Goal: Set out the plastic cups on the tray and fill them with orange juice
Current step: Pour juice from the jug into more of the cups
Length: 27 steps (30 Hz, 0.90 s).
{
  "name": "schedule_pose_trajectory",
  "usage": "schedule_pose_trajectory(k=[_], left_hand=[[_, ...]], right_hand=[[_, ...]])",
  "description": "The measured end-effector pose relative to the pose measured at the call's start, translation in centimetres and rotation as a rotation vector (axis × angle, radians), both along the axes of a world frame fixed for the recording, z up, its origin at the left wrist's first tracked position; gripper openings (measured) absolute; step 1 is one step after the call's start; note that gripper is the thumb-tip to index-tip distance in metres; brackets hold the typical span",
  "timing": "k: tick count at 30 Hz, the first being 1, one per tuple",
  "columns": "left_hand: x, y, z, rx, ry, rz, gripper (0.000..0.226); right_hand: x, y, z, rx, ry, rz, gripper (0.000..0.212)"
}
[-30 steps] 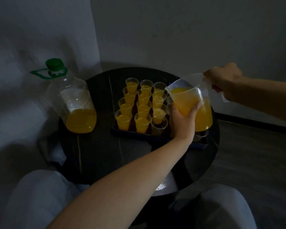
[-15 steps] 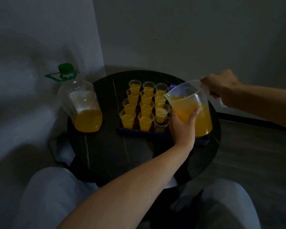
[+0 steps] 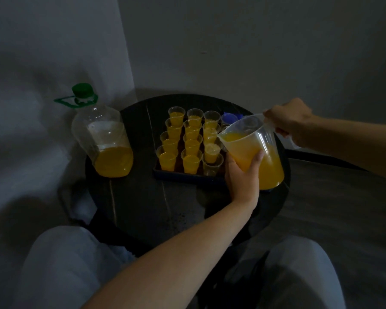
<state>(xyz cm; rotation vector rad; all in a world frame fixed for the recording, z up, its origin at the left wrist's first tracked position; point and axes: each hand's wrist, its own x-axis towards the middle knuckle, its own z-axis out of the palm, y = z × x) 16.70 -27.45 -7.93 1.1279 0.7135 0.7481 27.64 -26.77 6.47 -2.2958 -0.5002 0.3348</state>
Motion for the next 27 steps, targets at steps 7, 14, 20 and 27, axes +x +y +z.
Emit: schedule_pose_trajectory(k=[7, 14, 20, 27], left_hand=[[-0.2, -0.2, -0.4, -0.053, -0.005, -0.013, 0.083], [-0.4, -0.4, -0.7, -0.081, -0.001, -0.043, 0.087], [-0.3, -1.0, -0.5, -0.084, -0.003, -0.046, 0.093], [0.1, -1.4, -0.8, -0.070, 0.024, -0.029, 0.113]], right_hand=[[0.0, 0.2, -0.5, -0.019, 0.028, 0.010, 0.023], [-0.1, 0.0, -0.8, -0.051, 0.050, 0.008, 0.024], [0.1, -0.2, -0.6, -0.091, 0.027, -0.008, 0.024], [0.0, -0.5, -0.5, -0.104, 0.028, 0.002, 0.022]])
